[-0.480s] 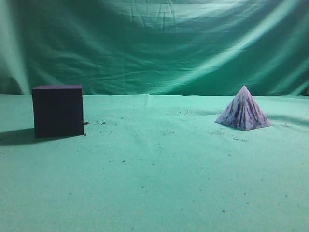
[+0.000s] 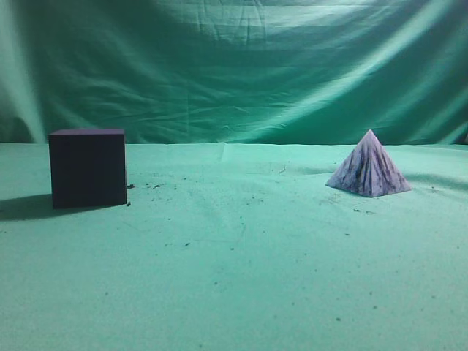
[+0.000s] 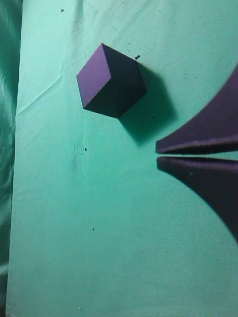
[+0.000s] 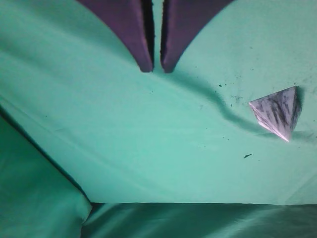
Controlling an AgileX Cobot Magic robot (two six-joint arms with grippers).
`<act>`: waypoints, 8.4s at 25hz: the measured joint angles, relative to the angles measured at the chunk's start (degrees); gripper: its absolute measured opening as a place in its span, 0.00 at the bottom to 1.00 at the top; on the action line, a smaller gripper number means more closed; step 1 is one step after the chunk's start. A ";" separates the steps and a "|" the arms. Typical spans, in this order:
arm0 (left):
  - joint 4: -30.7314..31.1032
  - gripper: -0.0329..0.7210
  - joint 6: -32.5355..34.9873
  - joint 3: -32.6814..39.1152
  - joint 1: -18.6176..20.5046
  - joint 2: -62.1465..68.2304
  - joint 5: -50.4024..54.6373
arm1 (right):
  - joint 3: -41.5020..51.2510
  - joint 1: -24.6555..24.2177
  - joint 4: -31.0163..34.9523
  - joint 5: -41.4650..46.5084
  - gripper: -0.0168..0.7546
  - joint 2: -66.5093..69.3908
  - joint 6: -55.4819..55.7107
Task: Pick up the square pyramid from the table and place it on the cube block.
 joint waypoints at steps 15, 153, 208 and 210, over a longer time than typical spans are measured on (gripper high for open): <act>0.00 0.04 0.00 0.00 0.00 0.00 0.00 | 0.01 0.00 3.28 -7.21 0.08 0.00 4.69; 0.00 0.04 0.00 0.00 0.00 0.00 0.00 | -121.56 46.04 16.02 49.38 0.52 127.87 -18.51; 0.00 0.04 0.00 0.00 0.00 0.00 0.00 | -68.47 46.14 21.41 31.23 0.02 48.87 -15.04; 0.00 0.04 0.00 0.00 0.00 0.00 0.00 | -61.36 46.14 21.93 27.95 0.02 42.87 -15.04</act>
